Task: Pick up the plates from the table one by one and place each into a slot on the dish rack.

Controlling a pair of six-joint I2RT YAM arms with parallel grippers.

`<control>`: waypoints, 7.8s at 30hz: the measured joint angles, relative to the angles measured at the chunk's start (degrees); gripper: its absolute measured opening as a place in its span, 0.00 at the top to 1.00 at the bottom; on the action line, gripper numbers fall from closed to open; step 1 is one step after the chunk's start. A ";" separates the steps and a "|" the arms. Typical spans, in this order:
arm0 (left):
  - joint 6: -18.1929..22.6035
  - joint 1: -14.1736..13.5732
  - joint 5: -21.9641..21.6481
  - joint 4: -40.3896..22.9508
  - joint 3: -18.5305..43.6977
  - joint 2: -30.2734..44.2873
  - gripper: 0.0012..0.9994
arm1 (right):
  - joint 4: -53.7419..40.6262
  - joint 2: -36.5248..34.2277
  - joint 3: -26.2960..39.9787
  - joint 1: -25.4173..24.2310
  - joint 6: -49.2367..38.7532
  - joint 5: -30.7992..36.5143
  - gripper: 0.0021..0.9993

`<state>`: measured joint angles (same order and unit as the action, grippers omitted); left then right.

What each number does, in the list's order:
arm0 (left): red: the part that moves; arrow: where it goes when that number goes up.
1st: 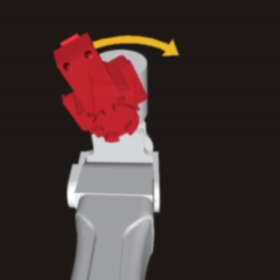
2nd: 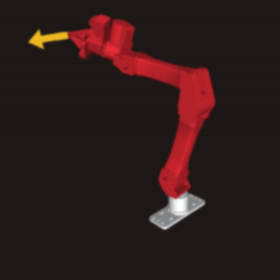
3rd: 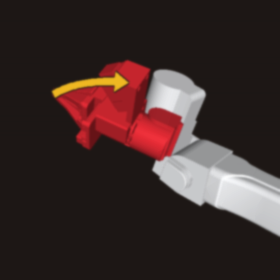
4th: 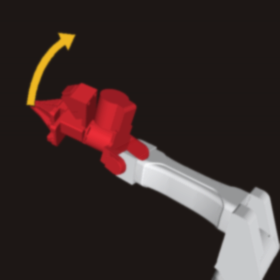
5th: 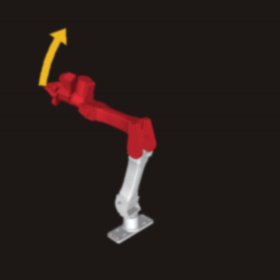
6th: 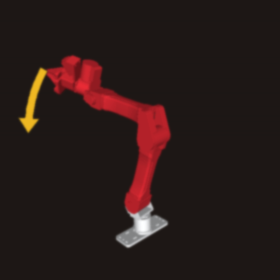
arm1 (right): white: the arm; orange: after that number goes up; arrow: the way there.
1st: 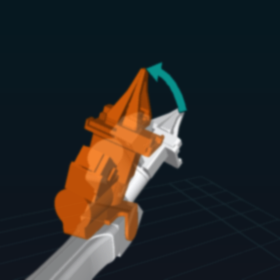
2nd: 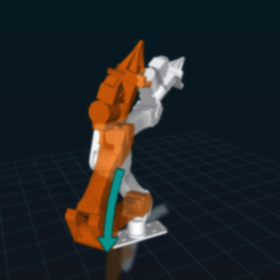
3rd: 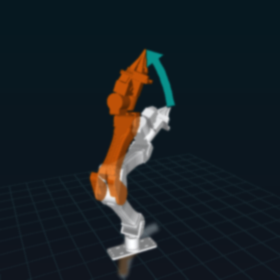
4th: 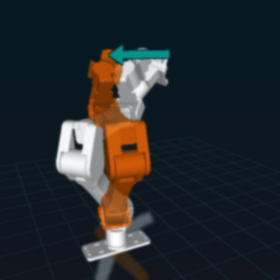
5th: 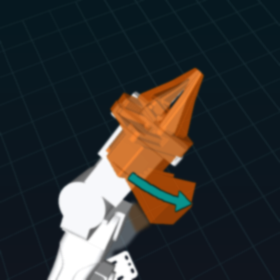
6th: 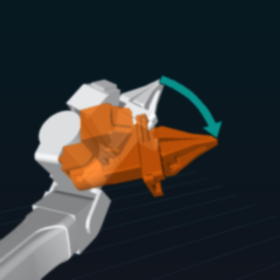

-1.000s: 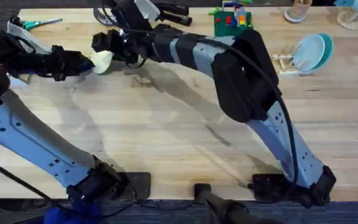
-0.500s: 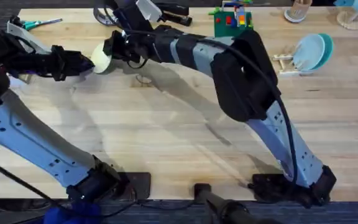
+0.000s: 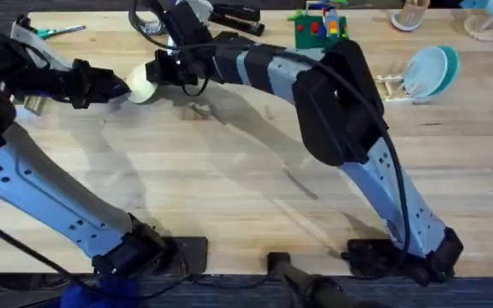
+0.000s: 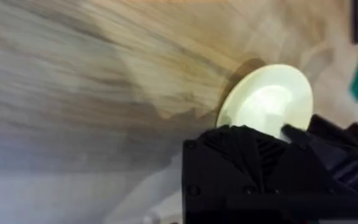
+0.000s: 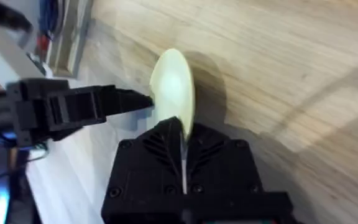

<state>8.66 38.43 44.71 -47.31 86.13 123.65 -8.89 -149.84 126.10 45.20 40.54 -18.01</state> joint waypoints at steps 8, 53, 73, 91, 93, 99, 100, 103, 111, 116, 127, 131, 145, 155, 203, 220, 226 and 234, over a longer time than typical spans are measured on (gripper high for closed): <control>1.35 -6.14 -12.34 -4.61 0.30 -9.53 0.96 | -10.40 -0.01 6.37 -1.62 -12.72 -0.47 0.97; 6.17 -18.49 -22.28 -29.64 1.05 -44.58 0.96 | -83.78 23.41 35.23 -11.89 -42.50 23.27 0.97; 6.17 -30.14 -22.78 -31.52 1.05 -44.58 0.96 | -83.78 56.99 3.53 -29.75 -42.02 30.76 0.97; 2.85 -40.94 -29.42 -29.70 1.05 -44.58 0.45 | -80.26 80.66 -23.83 -54.15 -42.34 30.37 0.97; 2.83 -40.94 -29.58 -29.59 1.05 -44.58 0.14 | -78.24 81.15 -25.98 -56.61 -43.13 28.44 0.97; 2.45 -40.94 -29.77 -29.59 1.05 -44.58 0.00 | -72.17 78.42 -29.47 -61.47 -45.99 22.40 0.97; 2.45 -40.94 -29.77 -29.59 1.05 -44.58 0.00 | -71.54 77.74 -29.54 -61.76 -46.52 22.10 0.97; 2.45 -40.94 -29.77 -29.59 1.05 -44.58 0.00 | -69.35 75.55 -29.57 -62.36 -48.13 21.35 0.97; 2.45 -40.94 -29.80 -29.72 1.05 -44.58 0.01 | -62.48 70.99 -29.64 -62.37 -54.50 20.73 0.97; 2.45 -40.94 -29.77 -29.83 1.05 -44.58 0.01 | -60.10 69.24 -29.64 -62.37 -59.28 20.69 0.97; 2.45 -40.94 -29.79 -29.86 1.05 -44.58 0.00 | -57.51 64.63 -29.64 -62.37 -63.68 20.51 0.97; 2.45 -40.94 -29.80 -29.86 1.05 -44.58 0.01 | -56.09 62.76 -29.64 -62.37 -63.74 20.51 0.97; 2.45 -40.94 -29.80 -29.86 1.05 -44.58 0.01 | -51.05 59.30 -29.66 -62.19 -62.52 20.51 0.97; 2.44 -40.94 -29.80 -29.86 1.05 -44.58 0.01 | -48.96 58.20 -29.68 -59.36 -61.95 20.50 0.97; 2.43 -40.94 -29.80 -29.86 1.05 -44.58 0.01 | -47.25 51.41 -29.90 -59.20 -61.10 23.15 0.97; 2.45 -40.94 -29.80 -29.84 1.05 -44.58 0.01 | -47.21 48.37 -29.90 -59.20 -61.06 23.15 0.97; 2.45 -40.94 -29.80 -29.86 1.05 -44.58 0.01 | -47.09 47.68 -29.90 -59.20 -60.86 23.15 0.97; 2.45 -40.94 -29.80 -29.86 1.05 -44.58 0.01 | -47.04 46.80 -29.95 -59.20 -60.66 23.15 0.97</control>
<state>11.11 -2.50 14.92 -77.17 87.18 79.07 -55.93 -103.04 96.16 -14.00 -20.12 5.15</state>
